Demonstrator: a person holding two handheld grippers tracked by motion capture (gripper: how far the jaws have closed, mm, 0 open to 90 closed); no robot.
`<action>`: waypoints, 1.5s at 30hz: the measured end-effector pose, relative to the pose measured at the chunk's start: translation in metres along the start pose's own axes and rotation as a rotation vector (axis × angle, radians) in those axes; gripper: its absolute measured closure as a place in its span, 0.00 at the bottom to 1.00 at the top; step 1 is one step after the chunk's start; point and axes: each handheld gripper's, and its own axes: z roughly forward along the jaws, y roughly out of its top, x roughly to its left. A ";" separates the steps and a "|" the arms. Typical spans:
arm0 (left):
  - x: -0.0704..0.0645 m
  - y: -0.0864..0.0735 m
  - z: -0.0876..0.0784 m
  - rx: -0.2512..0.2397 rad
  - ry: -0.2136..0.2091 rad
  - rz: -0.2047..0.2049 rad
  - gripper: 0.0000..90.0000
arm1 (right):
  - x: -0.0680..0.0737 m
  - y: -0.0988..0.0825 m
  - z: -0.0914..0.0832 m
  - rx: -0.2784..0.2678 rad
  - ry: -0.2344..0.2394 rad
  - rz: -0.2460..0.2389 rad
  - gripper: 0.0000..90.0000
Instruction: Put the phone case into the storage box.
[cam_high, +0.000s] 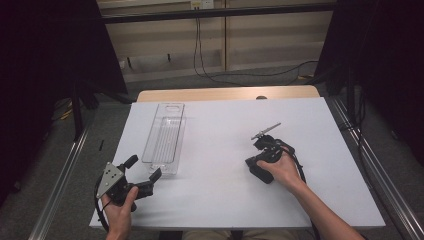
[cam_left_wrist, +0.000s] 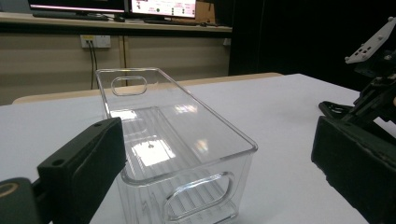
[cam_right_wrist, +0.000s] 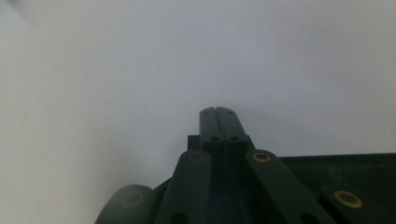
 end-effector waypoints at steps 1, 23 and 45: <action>0.000 0.000 0.000 -0.002 0.007 -0.005 0.04 | 0.000 -0.002 -0.001 -0.005 0.003 -0.005 1.00; 0.000 0.000 0.001 0.005 -0.003 0.003 0.04 | -0.001 -0.037 -0.023 -0.014 0.000 0.004 1.00; -0.001 -0.001 0.001 0.004 -0.001 -0.001 0.04 | -0.011 -0.069 -0.045 -0.043 -0.025 0.057 1.00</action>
